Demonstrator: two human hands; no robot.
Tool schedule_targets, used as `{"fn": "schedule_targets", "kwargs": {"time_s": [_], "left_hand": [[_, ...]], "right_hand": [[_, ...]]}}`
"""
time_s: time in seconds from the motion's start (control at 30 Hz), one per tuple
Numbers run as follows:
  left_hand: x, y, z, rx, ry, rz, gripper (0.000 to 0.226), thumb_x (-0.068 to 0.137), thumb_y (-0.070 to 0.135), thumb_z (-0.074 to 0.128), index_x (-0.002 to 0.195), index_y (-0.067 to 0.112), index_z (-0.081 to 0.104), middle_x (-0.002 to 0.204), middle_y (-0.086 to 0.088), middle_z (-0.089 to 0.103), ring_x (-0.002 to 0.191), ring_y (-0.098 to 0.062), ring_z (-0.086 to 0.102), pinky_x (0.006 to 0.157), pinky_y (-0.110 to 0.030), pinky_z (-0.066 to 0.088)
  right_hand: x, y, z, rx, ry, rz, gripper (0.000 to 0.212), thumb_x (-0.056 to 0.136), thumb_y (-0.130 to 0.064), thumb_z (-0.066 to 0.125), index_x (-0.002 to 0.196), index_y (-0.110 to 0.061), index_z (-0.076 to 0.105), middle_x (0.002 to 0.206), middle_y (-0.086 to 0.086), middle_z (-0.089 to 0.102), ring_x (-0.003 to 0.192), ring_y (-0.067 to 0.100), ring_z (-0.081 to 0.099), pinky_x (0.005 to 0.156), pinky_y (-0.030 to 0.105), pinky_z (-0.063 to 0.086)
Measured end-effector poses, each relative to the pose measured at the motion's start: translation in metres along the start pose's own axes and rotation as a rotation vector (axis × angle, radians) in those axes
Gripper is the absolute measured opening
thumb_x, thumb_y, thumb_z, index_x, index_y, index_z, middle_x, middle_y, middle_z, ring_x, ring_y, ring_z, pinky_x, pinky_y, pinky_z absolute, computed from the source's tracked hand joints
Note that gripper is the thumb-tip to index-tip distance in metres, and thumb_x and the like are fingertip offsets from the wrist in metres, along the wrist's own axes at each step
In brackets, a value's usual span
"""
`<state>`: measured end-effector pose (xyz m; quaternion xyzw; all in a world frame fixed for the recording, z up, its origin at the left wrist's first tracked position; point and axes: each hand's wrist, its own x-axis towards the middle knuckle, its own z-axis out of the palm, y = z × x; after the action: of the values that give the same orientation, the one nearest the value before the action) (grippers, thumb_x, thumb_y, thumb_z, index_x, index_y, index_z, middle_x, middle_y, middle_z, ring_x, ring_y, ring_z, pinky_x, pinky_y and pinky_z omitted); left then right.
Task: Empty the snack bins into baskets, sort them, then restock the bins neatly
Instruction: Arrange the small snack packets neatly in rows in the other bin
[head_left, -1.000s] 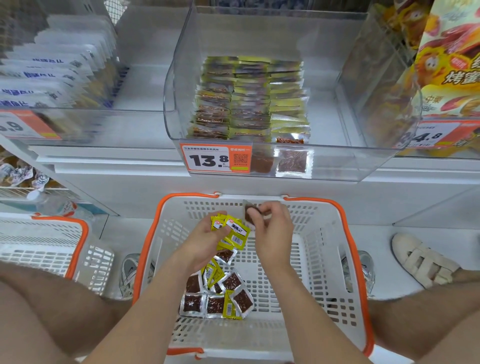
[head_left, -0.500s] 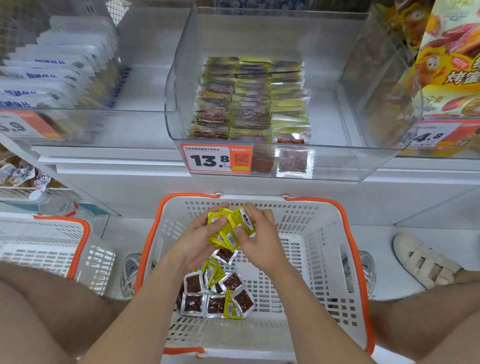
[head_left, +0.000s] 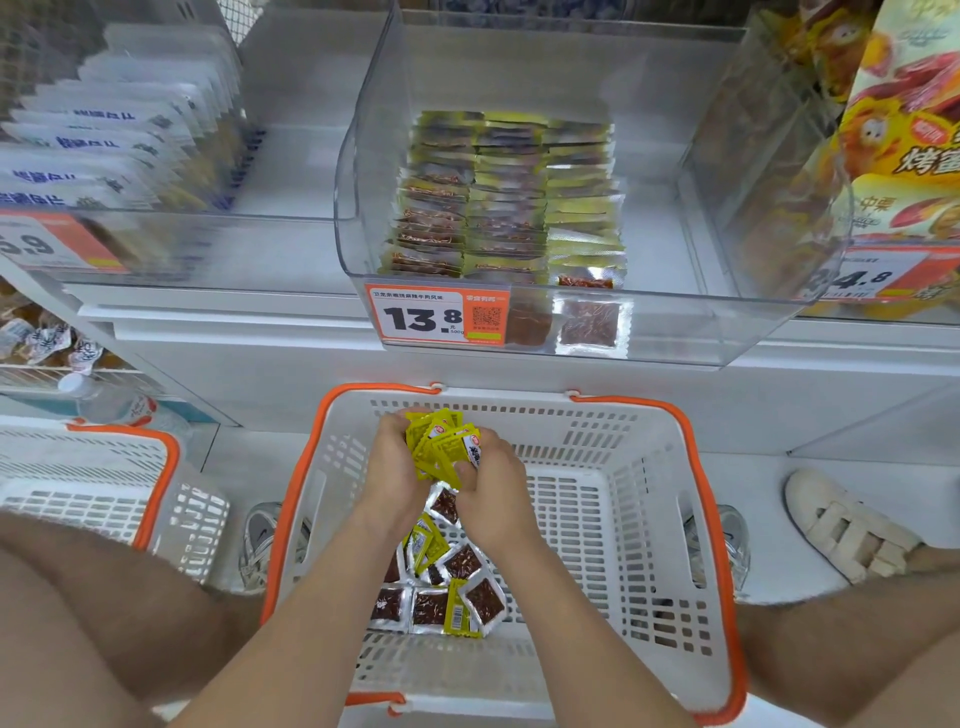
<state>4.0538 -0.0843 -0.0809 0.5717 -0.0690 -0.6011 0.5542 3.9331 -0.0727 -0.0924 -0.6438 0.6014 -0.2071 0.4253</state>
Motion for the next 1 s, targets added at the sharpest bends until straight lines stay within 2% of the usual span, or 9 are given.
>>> {"fn": "schedule_targets", "kwargs": {"time_s": [0.13,0.23,0.33,0.4,0.47,0.6,0.73,0.87,1.0], "left_hand": [[0.002,-0.003,-0.002,0.133,0.003,0.099,0.025,0.109,0.02,0.043,0.108,0.009,0.065,0.101,-0.019,0.071,0.086,-0.03,0.069,0.073,-0.038,0.054],[0.002,-0.006,-0.003,0.269,0.014,0.183,0.029,0.113,0.024,0.041,0.113,0.011,0.067,0.106,-0.017,0.075,0.09,-0.03,0.071,0.076,-0.041,0.058],[0.003,-0.008,-0.002,0.309,0.091,0.227,0.036,0.114,0.03,0.036,0.116,0.015,0.069,0.107,-0.017,0.076,0.095,-0.034,0.073,0.086,-0.049,0.059],[-0.002,-0.008,0.003,0.302,0.106,0.234,0.037,0.115,0.03,0.034,0.118,0.016,0.068,0.108,-0.02,0.075,0.091,-0.034,0.074,0.079,-0.046,0.061],[-0.007,-0.007,0.009,0.261,0.08,0.185,0.036,0.114,0.027,0.035,0.117,0.021,0.07,0.109,-0.022,0.074,0.082,-0.028,0.073,0.07,-0.038,0.058],[-0.019,-0.004,0.015,0.185,-0.042,0.01,0.042,0.102,0.04,0.049,0.081,0.023,0.081,0.087,-0.01,0.077,0.072,-0.018,0.072,0.071,-0.033,0.055],[-0.022,-0.011,0.009,0.348,-0.123,-0.051,0.065,0.071,0.055,0.07,0.123,0.017,0.062,0.12,-0.013,0.07,0.105,-0.022,0.072,0.097,-0.045,0.055],[-0.028,-0.001,0.008,0.464,-0.139,-0.001,0.049,0.091,0.047,0.07,0.133,0.03,0.053,0.129,0.001,0.068,0.115,-0.016,0.07,0.107,-0.049,0.052],[-0.045,0.012,0.016,0.458,-0.207,0.086,0.051,0.11,0.029,0.05,0.152,0.051,0.031,0.127,0.027,0.054,0.115,0.0,0.059,0.106,-0.037,0.047]], "right_hand": [[-0.002,0.001,-0.003,-0.003,0.048,-0.013,0.028,0.102,-0.008,0.056,0.129,-0.012,0.05,0.119,0.005,0.052,0.109,0.02,0.051,0.081,0.026,0.033],[-0.002,0.001,-0.002,0.031,-0.019,0.054,0.019,0.104,-0.015,0.057,0.116,-0.014,0.042,0.099,0.006,0.063,0.086,0.022,0.062,0.066,0.038,0.047],[-0.004,0.001,0.003,0.323,-0.032,0.259,0.023,0.107,-0.019,0.055,0.125,-0.011,0.043,0.099,0.006,0.066,0.072,0.011,0.068,0.071,0.032,0.062],[-0.001,-0.002,0.006,0.544,-0.044,0.378,0.021,0.108,-0.019,0.053,0.125,-0.011,0.047,0.108,0.011,0.068,0.069,0.008,0.067,0.071,0.035,0.06],[0.002,-0.004,0.006,0.58,-0.045,0.409,0.02,0.108,-0.019,0.051,0.126,-0.012,0.044,0.108,0.009,0.069,0.075,0.01,0.065,0.073,0.036,0.055],[0.003,-0.007,0.011,0.291,-0.095,0.324,0.074,0.097,-0.041,0.046,0.158,-0.026,0.008,0.13,0.003,0.063,0.123,0.026,0.058,0.107,0.048,0.046],[0.013,0.023,0.025,0.239,-0.099,0.184,0.072,0.084,-0.032,0.044,0.152,-0.043,0.025,0.15,0.003,0.047,0.141,0.025,0.047,0.113,0.056,0.044],[-0.007,-0.013,-0.011,0.206,-0.173,0.064,0.071,0.092,-0.005,0.042,0.155,-0.032,0.025,0.145,0.0,0.051,0.133,0.016,0.054,0.111,0.037,0.048],[-0.014,-0.028,-0.026,-0.048,-0.179,-0.007,0.075,0.086,-0.019,0.048,0.158,-0.018,0.026,0.142,0.012,0.049,0.133,0.033,0.048,0.11,0.049,0.045]]}}
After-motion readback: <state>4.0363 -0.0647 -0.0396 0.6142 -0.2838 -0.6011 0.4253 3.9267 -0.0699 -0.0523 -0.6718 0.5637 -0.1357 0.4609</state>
